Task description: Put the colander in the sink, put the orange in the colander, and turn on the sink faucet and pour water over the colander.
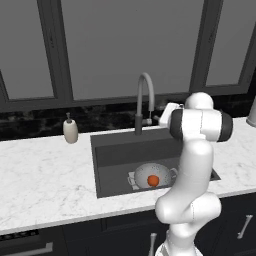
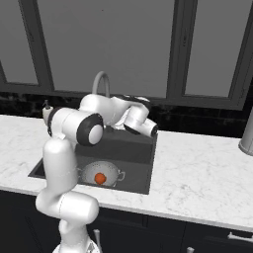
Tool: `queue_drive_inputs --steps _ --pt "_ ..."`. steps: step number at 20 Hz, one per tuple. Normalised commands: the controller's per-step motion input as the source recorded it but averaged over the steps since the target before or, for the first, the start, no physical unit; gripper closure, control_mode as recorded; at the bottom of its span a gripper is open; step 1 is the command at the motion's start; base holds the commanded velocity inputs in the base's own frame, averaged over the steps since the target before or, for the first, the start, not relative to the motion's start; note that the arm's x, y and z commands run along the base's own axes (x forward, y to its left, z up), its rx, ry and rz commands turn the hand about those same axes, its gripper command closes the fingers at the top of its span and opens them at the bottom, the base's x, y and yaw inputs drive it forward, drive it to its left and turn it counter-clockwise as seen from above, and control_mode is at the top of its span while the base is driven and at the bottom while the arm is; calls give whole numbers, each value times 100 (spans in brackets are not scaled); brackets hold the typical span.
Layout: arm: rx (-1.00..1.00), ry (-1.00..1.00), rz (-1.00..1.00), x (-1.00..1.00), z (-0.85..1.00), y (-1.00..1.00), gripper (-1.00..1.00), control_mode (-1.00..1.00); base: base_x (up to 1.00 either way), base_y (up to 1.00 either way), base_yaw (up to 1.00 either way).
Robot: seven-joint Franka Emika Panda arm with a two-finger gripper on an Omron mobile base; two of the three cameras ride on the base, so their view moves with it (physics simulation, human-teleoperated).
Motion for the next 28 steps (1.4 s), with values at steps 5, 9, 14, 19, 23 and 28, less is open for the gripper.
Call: queue_drive_inputs --steps 5,9,14,19,23,28 --pt "-2 0 0 28 -20 16 -100 -100 0 0 0" --pt "0 4 0 38 -20 1 -100 -100 0 0 0" --pt "0 6 0 48 -20 -1 -100 -100 0 0 0" --pt "0 1 0 42 -18 -1 -100 -100 0 0 0" --pt "0 0 0 43 -17 -3 -100 -100 0 0 0" --pt "0 0 0 41 -18 0 -100 -100 0 0 0"
